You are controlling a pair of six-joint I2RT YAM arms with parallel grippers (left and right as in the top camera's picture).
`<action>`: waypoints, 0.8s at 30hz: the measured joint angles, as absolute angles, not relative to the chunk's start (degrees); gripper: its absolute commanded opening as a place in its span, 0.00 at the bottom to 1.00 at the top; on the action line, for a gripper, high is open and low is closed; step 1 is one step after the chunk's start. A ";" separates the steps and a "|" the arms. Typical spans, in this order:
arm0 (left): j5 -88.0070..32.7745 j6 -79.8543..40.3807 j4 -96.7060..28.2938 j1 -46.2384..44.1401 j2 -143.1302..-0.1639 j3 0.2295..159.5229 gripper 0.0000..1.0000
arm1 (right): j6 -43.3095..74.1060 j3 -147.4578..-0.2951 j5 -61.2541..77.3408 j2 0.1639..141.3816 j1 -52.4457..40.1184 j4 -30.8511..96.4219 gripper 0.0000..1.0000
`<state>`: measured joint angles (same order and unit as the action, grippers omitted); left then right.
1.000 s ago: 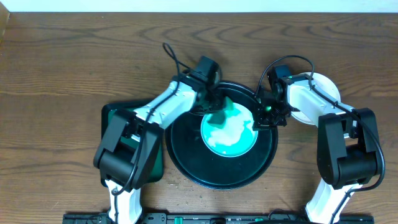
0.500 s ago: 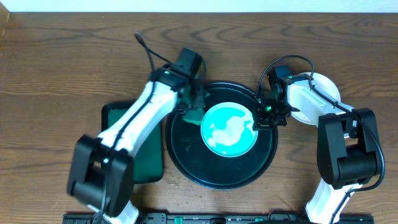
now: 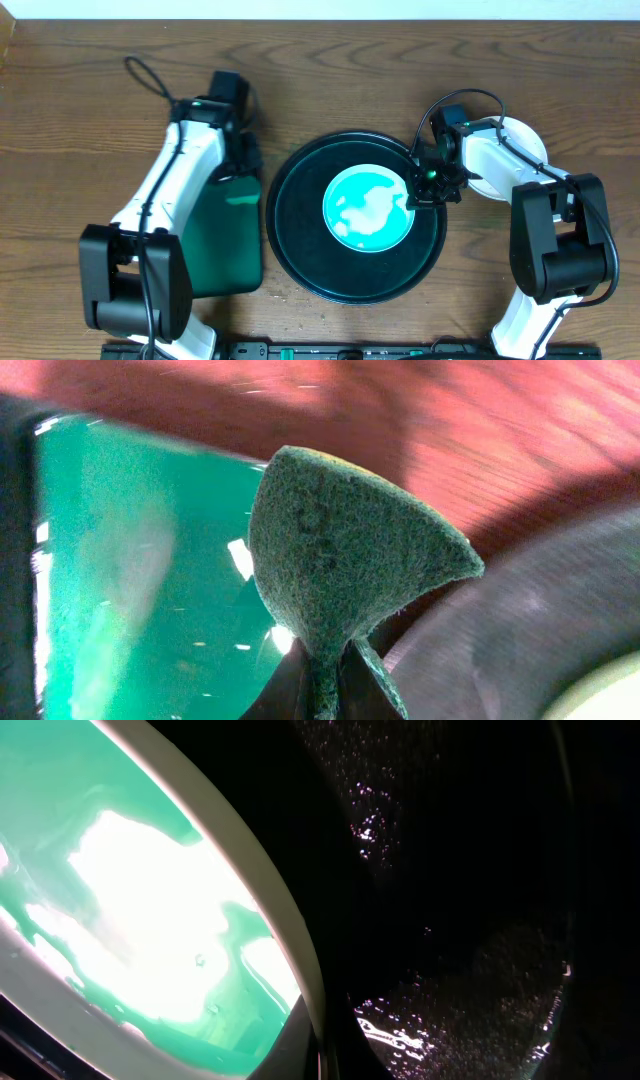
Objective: Clean dirty plates on tray and stack at the side
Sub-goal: 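Return the left gripper with the sponge to the green tray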
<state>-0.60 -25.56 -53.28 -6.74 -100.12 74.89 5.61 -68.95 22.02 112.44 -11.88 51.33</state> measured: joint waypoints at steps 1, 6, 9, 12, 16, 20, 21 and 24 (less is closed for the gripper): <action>-0.49 -25.82 -53.25 -5.54 -100.12 74.15 0.07 | 5.61 -68.95 22.02 112.44 -11.88 51.33 0.01; -0.03 -26.85 -52.93 -0.43 -100.20 70.11 0.07 | 5.61 -68.95 22.02 112.44 -11.88 51.33 0.01; 0.08 -27.09 -52.38 1.19 -100.53 67.88 0.08 | 5.63 -68.95 22.02 112.44 -11.88 51.33 0.01; 0.10 -27.00 -52.31 1.63 -100.84 67.24 0.22 | 5.63 -68.95 22.02 112.44 -11.88 51.33 0.01; 0.23 -27.09 -52.12 1.63 -100.84 67.22 0.52 | 5.63 -68.95 22.02 112.44 -11.88 51.33 0.01; 0.16 -27.09 -52.10 1.63 -100.84 67.22 0.65 | 5.61 -68.95 22.02 112.44 -11.88 51.33 0.01; 0.21 -27.14 -52.10 1.63 -100.84 67.22 0.65 | 5.61 -68.95 22.02 112.44 -11.88 51.33 0.01; 0.16 -27.18 -52.31 1.63 -100.84 67.22 0.66 | 5.61 -68.95 22.02 112.44 -11.88 51.27 0.01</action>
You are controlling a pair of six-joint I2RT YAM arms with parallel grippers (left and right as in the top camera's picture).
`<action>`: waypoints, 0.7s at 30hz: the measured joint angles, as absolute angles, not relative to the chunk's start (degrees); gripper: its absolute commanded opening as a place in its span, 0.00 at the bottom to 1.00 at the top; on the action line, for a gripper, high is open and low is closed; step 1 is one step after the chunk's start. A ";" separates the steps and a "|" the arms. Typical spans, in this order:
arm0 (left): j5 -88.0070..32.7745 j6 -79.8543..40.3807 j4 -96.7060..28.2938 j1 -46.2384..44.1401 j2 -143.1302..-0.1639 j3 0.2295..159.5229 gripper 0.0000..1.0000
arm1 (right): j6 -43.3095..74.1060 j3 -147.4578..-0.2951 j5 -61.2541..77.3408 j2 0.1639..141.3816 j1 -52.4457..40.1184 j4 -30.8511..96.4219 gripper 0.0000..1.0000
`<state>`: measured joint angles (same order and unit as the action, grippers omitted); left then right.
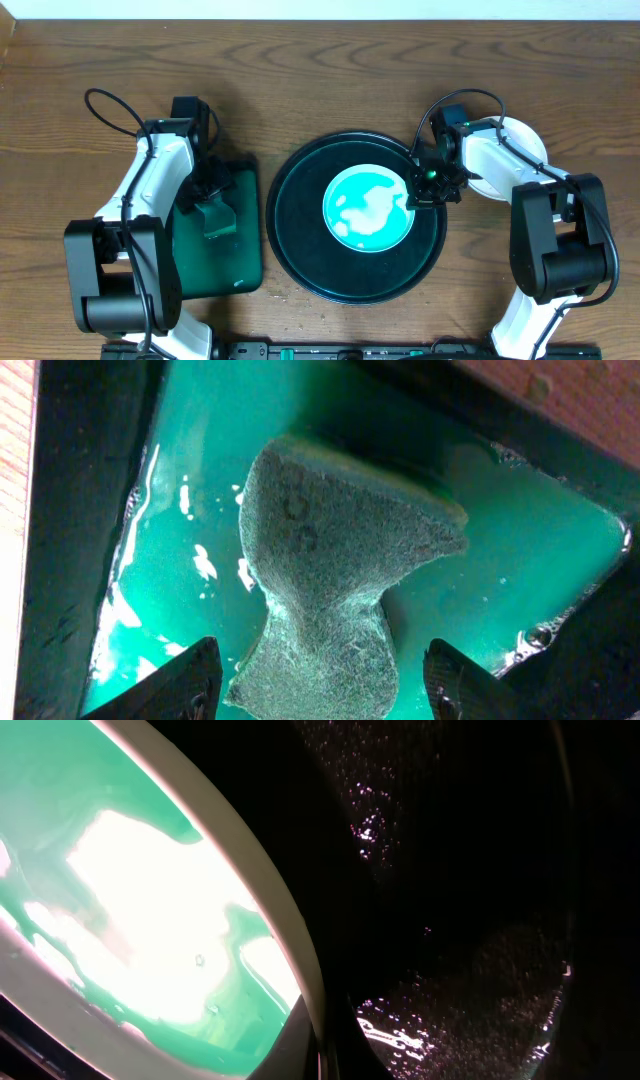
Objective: Clean dirty plates on tray and stack at the side
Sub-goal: 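Return the left gripper with the sponge to the green tray, then lift the white plate by its rim with the right gripper, tilting it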
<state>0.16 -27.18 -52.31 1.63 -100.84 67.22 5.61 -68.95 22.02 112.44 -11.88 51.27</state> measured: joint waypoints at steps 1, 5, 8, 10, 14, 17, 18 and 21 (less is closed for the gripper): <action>0.16 -27.20 -52.36 1.63 -100.82 67.22 0.66 | 5.61 -68.93 22.04 112.44 -11.88 51.16 0.01; 0.16 -27.18 -52.56 1.63 -99.90 67.22 0.68 | 5.61 -68.88 22.09 112.44 -11.88 50.65 0.01; 0.14 -26.98 -52.69 1.61 -96.82 67.22 0.80 | 5.61 -68.84 22.11 112.44 -11.88 49.56 0.01; -0.16 -27.14 -52.71 1.61 -93.76 67.22 0.80 | 5.56 -68.86 22.09 112.42 -11.88 48.62 0.01; -1.41 -27.20 -52.77 1.61 -88.27 67.22 0.81 | 5.41 -68.84 21.63 112.01 -12.01 47.48 0.01; -1.78 -27.20 -53.34 1.61 -86.24 67.22 0.81 | 5.13 -68.79 18.55 110.67 -13.47 46.15 0.01; -1.83 -27.20 -53.49 1.61 -86.04 67.22 0.81 | 4.89 -68.75 17.12 110.00 -14.22 45.89 0.02; -2.24 -27.20 -53.63 1.61 -86.06 67.22 0.81 | 3.99 -68.62 12.58 106.21 -16.88 45.69 0.01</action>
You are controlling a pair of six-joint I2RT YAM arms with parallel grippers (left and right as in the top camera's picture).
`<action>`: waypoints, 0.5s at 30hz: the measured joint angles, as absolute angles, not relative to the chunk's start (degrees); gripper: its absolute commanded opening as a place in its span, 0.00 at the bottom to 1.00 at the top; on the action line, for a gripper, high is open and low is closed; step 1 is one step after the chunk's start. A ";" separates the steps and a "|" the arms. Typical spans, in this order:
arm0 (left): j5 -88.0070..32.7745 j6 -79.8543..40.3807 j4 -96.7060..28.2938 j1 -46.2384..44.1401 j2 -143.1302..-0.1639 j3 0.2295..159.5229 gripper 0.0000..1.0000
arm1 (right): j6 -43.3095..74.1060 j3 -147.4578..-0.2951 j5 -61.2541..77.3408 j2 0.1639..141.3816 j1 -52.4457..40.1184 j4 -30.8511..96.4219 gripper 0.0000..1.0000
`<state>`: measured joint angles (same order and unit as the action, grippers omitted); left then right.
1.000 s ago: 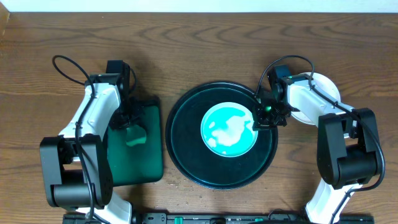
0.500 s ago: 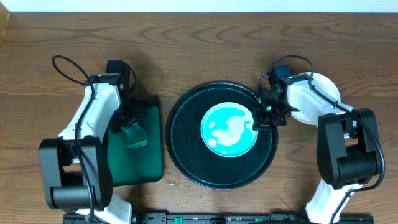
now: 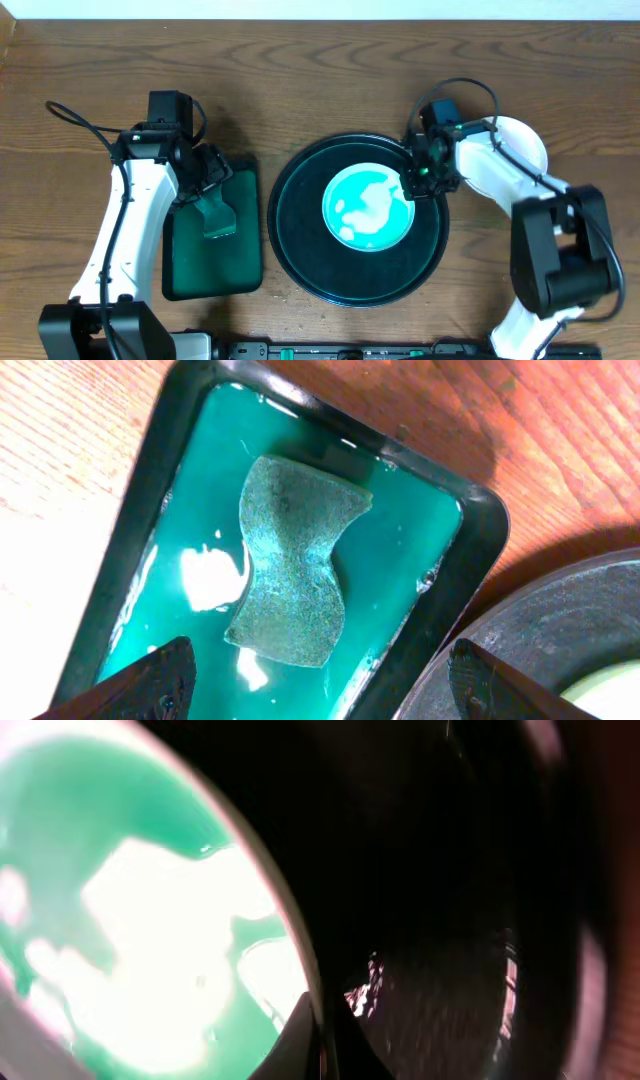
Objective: Clean dirty plates on tray and stack at the side
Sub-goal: 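Lift the white plate by its rim with the right gripper, tilting it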
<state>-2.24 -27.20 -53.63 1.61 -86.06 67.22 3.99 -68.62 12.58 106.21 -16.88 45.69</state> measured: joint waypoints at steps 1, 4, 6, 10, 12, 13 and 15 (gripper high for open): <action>-2.26 -27.20 -53.65 1.61 -86.06 67.22 0.81 | 3.68 -68.62 10.31 104.27 -18.15 45.54 0.01; -2.48 -27.20 -53.65 1.61 -86.06 67.22 0.81 | 3.01 -68.62 3.86 98.50 -22.68 45.43 0.01; -2.63 -27.20 -53.65 1.61 -86.06 67.22 0.81 | 2.37 -68.62 -0.14 95.66 -25.58 45.41 0.01; -2.66 -27.20 -53.65 1.61 -86.06 67.22 0.81 | 0.54 -68.62 -9.39 92.18 -31.70 45.45 0.01; -2.66 -27.20 -53.65 1.61 -86.06 67.22 0.82 | -0.69 -68.62 -14.26 91.50 -34.59 45.50 0.01; -2.66 -27.20 -53.65 1.61 -86.06 67.22 0.82 | -1.23 -68.62 -16.67 91.33 -35.90 45.50 0.01; -2.66 -27.20 -53.65 1.61 -86.04 67.22 0.82 | -2.57 -68.62 -21.58 91.22 -38.37 45.52 0.01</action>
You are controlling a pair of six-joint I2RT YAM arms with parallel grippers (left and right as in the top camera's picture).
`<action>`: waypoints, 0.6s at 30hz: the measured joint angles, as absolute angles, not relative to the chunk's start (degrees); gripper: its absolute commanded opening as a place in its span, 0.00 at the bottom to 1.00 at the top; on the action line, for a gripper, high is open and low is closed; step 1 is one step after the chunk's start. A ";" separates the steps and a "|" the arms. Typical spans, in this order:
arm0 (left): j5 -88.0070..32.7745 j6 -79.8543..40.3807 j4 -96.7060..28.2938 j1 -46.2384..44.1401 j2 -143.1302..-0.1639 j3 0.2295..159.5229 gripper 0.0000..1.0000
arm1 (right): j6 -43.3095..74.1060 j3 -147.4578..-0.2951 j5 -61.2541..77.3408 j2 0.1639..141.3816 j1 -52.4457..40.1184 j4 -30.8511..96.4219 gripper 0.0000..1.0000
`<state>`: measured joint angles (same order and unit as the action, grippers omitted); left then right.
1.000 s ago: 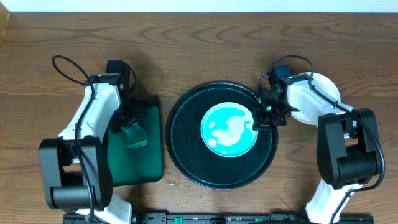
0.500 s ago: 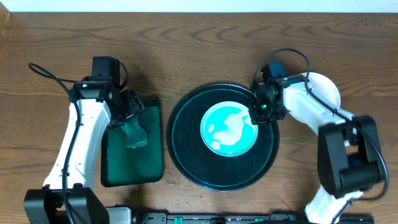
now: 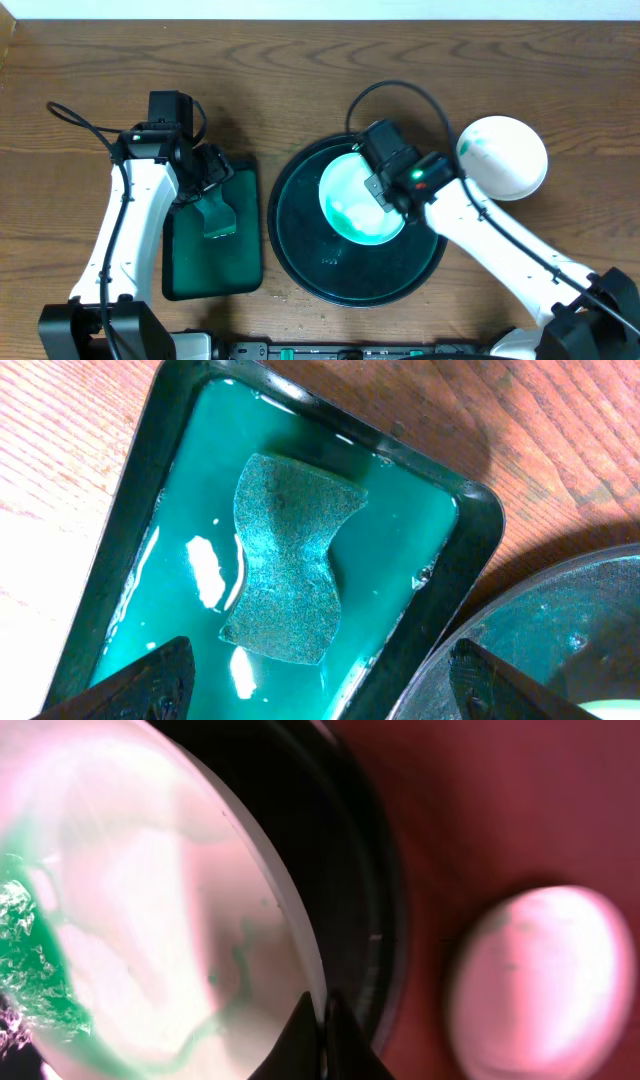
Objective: Clean dirty plates on tray and stack at the side
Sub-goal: 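Lift the white plate by its rim with the right gripper, tilting it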
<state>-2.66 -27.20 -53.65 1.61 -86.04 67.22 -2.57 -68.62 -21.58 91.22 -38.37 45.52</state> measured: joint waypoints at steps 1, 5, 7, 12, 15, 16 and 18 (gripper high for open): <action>-2.66 -27.20 -53.63 1.61 -86.06 67.22 0.82 | -3.40 -68.62 -24.01 91.22 -39.42 45.52 0.01; -2.66 -27.20 -53.65 1.61 -86.06 67.22 0.82 | -7.60 -68.62 -33.63 91.11 -43.97 45.32 0.01; -2.66 -27.20 -53.65 1.61 -86.04 67.22 0.82 | -9.78 -68.62 -37.80 91.00 -46.02 44.75 0.01; -2.66 -27.20 -53.63 1.61 -86.06 67.22 0.82 | -15.68 -68.62 -47.33 91.00 -50.81 42.61 0.01; -2.66 -27.20 -53.65 1.61 -86.04 67.22 0.82 | -19.16 -68.62 -51.75 91.00 -53.32 42.09 0.01; -2.66 -27.20 -53.65 1.61 -86.06 67.22 0.82 | -20.23 -68.62 -53.15 91.00 -54.08 42.04 0.01; -2.66 -27.20 -53.65 1.61 -86.04 67.22 0.82 | -22.50 -68.62 -56.25 91.00 -55.48 41.89 0.01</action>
